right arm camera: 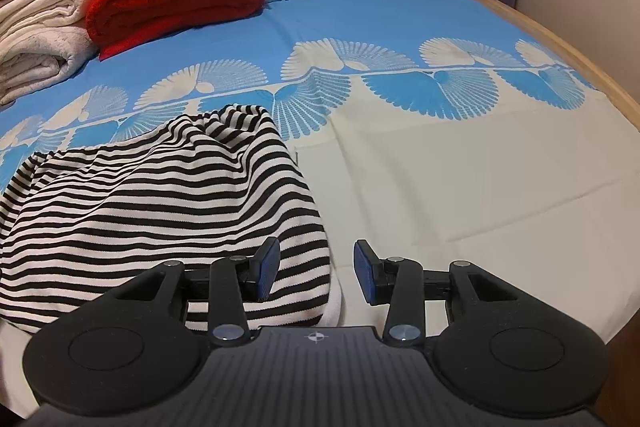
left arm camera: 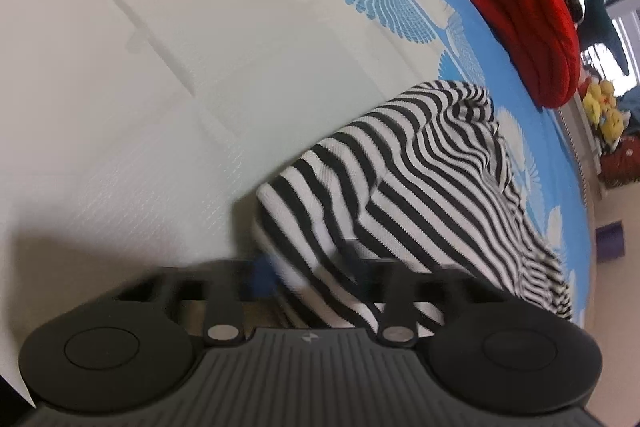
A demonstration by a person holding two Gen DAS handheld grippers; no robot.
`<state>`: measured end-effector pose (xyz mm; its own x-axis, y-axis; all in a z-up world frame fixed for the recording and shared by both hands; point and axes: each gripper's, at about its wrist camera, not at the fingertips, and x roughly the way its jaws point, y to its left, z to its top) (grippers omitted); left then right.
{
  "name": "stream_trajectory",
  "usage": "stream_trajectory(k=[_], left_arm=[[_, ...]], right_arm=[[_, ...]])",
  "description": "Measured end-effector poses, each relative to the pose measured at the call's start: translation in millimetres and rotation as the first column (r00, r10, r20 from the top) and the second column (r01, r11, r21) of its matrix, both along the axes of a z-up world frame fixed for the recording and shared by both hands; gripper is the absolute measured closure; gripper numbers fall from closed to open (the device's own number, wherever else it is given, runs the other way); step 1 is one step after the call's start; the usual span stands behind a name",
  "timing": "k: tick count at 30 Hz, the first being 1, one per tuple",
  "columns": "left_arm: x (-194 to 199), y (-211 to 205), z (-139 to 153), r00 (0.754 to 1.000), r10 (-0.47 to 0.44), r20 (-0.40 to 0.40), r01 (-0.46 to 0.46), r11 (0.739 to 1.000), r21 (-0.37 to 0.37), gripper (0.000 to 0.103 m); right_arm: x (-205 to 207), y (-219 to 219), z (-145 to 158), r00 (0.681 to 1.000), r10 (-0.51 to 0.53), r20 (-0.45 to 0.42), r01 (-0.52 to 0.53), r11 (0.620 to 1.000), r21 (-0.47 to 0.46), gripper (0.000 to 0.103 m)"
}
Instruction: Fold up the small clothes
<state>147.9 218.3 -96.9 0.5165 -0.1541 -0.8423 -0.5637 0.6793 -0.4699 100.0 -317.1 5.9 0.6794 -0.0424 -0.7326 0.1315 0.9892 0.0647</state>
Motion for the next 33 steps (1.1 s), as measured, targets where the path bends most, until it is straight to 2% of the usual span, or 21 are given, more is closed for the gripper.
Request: stream_trajectory(k=[9, 15, 17, 19, 21, 23, 25, 27, 29, 30, 31, 33], left_arm=[[-16, 9, 20, 0.994, -0.065, 0.084, 0.057, 0.994, 0.096, 0.093], [-34, 28, 28, 1.000, -0.006, 0.000, 0.005, 0.982, 0.191, 0.093], [-32, 19, 42, 0.999, -0.037, -0.021, 0.042, 0.959, 0.279, 0.093], [-25, -6, 66, 0.996, -0.091, -0.001, 0.084, 0.918, 0.387, 0.093], [-19, -47, 94, 0.981, -0.185, 0.065, 0.131, 0.862, 0.489, 0.093], [-13, -98, 122, 0.940, -0.305, 0.152, 0.179, 0.821, 0.542, 0.093], [-9, -156, 142, 0.874, -0.428, 0.229, 0.239, 0.790, 0.565, 0.093], [-6, -218, 151, 0.792, -0.547, 0.272, 0.332, 0.759, 0.560, 0.094], [-7, -281, 148, 0.690, -0.657, 0.304, 0.438, 0.713, 0.547, 0.094], [-9, -310, 142, 0.631, -0.712, 0.308, 0.498, 0.676, 0.543, 0.094], [-12, -342, 131, 0.561, -0.771, 0.301, 0.567, 0.623, 0.539, 0.094], [-15, -390, 103, 0.451, -0.857, 0.250, 0.712, 0.514, 0.478, 0.090]], right_arm=[[6, 2, 3, 1.000, -0.020, 0.007, 0.020, 0.999, 0.025, 0.061], [14, 0, 7, 0.999, -0.043, 0.019, 0.042, 0.998, 0.050, 0.061], [15, -2, 7, 0.998, -0.055, 0.017, 0.054, 0.997, 0.059, 0.061], [15, -6, 9, 0.998, -0.067, 0.019, 0.065, 0.995, 0.070, 0.061], [14, -12, 12, 0.996, -0.079, 0.033, 0.077, 0.994, 0.079, 0.061], [12, -18, 16, 0.994, -0.092, 0.053, 0.087, 0.993, 0.082, 0.061], [10, -27, 20, 0.991, -0.108, 0.077, 0.101, 0.991, 0.085, 0.062], [8, -37, 23, 0.988, -0.123, 0.095, 0.115, 0.989, 0.093, 0.068], [6, -48, 25, 0.983, -0.143, 0.111, 0.131, 0.985, 0.116, 0.070], [4, -53, 26, 0.981, -0.154, 0.120, 0.138, 0.982, 0.130, 0.070], [4, -59, 27, 0.978, -0.164, 0.128, 0.145, 0.979, 0.143, 0.070], [1, -67, 29, 0.974, -0.180, 0.140, 0.157, 0.975, 0.159, 0.070]])
